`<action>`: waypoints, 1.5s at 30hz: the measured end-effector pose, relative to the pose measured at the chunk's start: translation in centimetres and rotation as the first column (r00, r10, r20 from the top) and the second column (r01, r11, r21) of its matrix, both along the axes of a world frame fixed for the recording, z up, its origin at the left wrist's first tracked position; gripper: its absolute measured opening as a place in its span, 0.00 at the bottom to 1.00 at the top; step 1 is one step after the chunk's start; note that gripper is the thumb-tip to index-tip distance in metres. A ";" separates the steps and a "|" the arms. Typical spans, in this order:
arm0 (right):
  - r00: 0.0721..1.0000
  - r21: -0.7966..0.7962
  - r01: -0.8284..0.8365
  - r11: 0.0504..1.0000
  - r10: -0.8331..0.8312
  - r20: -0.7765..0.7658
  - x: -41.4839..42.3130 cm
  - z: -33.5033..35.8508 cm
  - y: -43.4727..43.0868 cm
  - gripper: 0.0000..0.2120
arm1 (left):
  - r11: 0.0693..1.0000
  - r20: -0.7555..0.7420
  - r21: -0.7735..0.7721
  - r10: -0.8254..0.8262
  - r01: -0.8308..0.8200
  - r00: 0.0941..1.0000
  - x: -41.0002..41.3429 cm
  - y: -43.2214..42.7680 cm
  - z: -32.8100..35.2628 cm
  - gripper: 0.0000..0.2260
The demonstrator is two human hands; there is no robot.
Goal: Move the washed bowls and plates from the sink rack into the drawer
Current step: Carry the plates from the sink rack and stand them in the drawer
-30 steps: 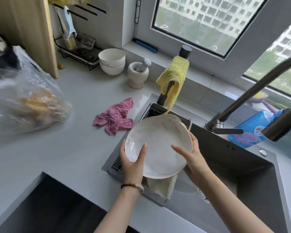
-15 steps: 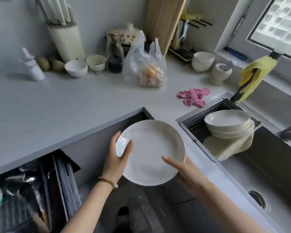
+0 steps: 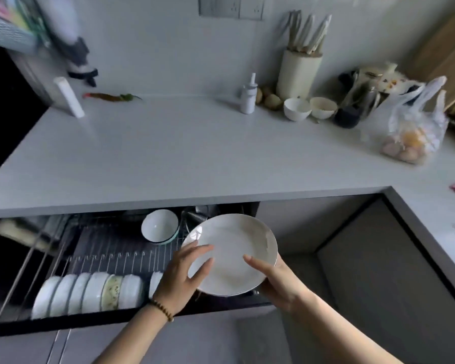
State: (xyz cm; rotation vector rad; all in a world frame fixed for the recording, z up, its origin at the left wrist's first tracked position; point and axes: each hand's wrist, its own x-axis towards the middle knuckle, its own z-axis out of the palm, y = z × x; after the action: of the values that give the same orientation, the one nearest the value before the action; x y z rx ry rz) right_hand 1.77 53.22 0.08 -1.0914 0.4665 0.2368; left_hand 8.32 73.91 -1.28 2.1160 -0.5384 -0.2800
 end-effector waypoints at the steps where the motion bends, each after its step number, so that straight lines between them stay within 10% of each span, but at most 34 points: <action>1: 1.000 0.018 -0.001 1.000 0.001 -0.016 1.3 -0.9 2.6 0.31 | 0.999 0.017 0.041 -0.034 0.033 0.999 0.9 2.9 -0.3 0.31; 8: 0.988 0.117 -0.040 0.992 0.057 -0.142 10.0 -5.3 18.0 0.34 | 0.952 -0.038 0.254 -0.164 0.169 0.986 6.6 19.2 -3.2 0.37; 16: 0.956 0.105 -0.106 0.989 0.130 -0.262 18.4 -9.0 26.0 0.20 | 0.955 -0.194 0.280 -0.044 0.098 0.980 12.2 25.8 -7.4 0.19; 28: 0.914 0.117 -0.162 0.980 0.194 -0.355 25.2 -17.3 31.2 0.22 | 0.998 -0.218 0.039 0.065 -0.058 0.974 17.7 30.4 -17.0 0.29; 36: 0.956 0.079 -0.183 0.980 0.196 -0.217 27.8 -21.0 35.5 0.44 | 0.978 -0.267 -0.132 0.123 -0.162 0.956 19.8 32.0 -19.6 0.24; 45: 0.969 0.013 -0.234 0.972 0.235 -0.075 28.0 -22.7 38.6 0.42 | 0.940 -0.346 -0.242 0.149 -0.242 0.926 22.0 33.6 -20.7 0.24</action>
State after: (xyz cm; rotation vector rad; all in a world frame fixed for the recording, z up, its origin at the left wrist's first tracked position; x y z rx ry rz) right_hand 29.77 91.86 -22.65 -1.1370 0.4037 0.4886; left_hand 30.29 107.49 -22.02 1.7825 -0.1559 -0.4010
